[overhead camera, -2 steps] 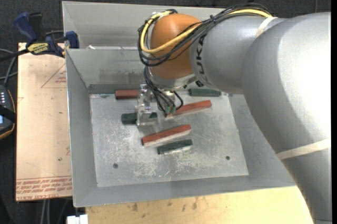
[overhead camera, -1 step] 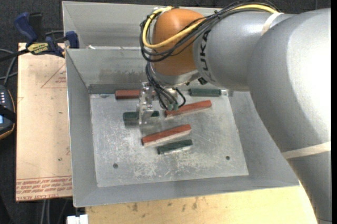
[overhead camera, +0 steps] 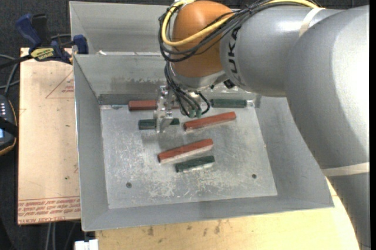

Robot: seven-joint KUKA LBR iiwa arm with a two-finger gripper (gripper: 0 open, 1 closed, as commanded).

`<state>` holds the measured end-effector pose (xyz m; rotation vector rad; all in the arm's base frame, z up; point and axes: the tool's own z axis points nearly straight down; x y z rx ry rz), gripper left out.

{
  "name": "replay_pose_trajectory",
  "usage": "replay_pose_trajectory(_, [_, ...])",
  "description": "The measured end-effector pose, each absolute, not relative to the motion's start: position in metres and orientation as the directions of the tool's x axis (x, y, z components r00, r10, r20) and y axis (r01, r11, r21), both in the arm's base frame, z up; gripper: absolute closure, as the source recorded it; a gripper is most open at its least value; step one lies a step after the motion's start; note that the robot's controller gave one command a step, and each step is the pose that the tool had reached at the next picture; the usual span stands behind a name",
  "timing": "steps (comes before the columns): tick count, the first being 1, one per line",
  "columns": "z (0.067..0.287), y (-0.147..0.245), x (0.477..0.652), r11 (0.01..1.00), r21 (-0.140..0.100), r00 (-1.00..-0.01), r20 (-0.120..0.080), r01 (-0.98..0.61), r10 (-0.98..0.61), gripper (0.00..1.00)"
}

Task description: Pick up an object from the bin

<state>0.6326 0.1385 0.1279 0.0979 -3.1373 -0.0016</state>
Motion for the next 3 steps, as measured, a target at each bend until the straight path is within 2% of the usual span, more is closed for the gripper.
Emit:
replay_pose_trajectory(1, [0.1428,0.1389,0.6347,0.998,0.002,-0.998,-0.007,-0.062,-0.062,1.00])
replay_pose_trajectory(3, [0.1469,0.1388,0.6346,0.998,0.002,-0.998,-0.006,-0.062,-0.062,1.00])
